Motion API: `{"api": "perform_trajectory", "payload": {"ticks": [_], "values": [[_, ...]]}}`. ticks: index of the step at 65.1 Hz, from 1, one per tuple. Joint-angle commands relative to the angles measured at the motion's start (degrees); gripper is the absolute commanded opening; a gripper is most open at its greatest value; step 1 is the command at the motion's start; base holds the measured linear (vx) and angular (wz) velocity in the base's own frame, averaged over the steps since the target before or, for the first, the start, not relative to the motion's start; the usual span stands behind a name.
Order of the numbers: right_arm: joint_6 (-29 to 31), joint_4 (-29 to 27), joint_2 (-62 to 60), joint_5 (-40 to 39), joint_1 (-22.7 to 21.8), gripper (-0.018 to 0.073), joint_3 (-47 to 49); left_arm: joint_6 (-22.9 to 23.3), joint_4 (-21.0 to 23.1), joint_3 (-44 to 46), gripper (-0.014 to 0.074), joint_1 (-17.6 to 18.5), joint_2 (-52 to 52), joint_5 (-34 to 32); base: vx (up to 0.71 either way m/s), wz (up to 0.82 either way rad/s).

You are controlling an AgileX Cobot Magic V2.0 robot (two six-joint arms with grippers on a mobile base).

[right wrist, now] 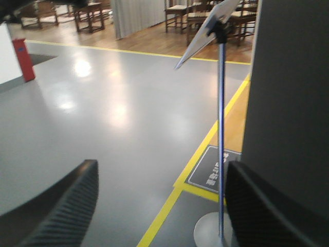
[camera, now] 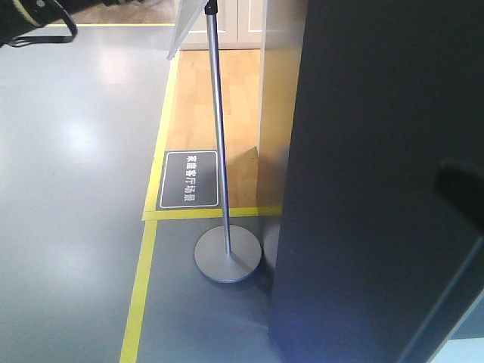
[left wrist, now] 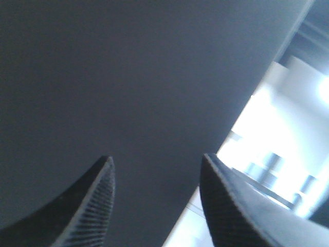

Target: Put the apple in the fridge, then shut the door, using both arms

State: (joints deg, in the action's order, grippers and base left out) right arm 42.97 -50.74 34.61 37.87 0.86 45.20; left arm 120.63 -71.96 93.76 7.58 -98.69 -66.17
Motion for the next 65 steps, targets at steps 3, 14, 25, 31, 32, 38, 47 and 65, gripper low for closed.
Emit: {"api": "perform_trajectory", "payload": {"ticks": [3, 14, 25, 31, 32, 38, 47, 65], "values": [[0.6, -2.5, 5.5, -11.1, -0.2, 0.0549, 4.8, -0.4, 4.0, 1.9, 0.0375, -1.7, 2.9, 2.9, 0.00, 0.00], [0.6, -2.2, 15.4, -19.8, -0.2, 0.0529, 9.5, -0.4, 3.0, 1.9, 0.0375, -2.5, 2.9, 5.2, 0.00, 0.00], [0.6, -2.0, 24.6, -25.7, -0.2, 0.0519, 14.2, -0.4, -1.3, 1.9, 0.0375, -2.5, 2.9, 6.6, 0.00, 0.00], [0.6, -2.0, 28.1, -28.7, -0.2, 0.0519, 15.8, -0.4, -2.0, 1.9, 0.0375, -2.5, 2.9, 6.8, 0.00, 0.00], [0.6, -2.0, 28.5, -29.2, -0.2, 0.0519, 16.0, -0.4, -2.0, 1.9, 0.0375, -2.5, 2.9, 7.0, 0.00, 0.00], [0.6, -2.2, 30.5, -33.1, -0.2, 0.0519, 16.5, -0.4, -1.9, 1.9, 0.0375, -2.5, 2.9, 8.1, 0.00, 0.00], [0.6, -2.3, 32.7, -38.7, -0.2, 0.0519, 16.5, -0.4, -1.9, 1.9, 0.0375, -2.5, 2.9, 9.4, 0.00, 0.00], [1.0, -2.2, 37.7, -44.2, -0.2, 0.0519, 18.5, -0.4, -6.4, 1.9, 0.0375, -2.5, 2.9, 12.9, 0.00, 0.00]]}}
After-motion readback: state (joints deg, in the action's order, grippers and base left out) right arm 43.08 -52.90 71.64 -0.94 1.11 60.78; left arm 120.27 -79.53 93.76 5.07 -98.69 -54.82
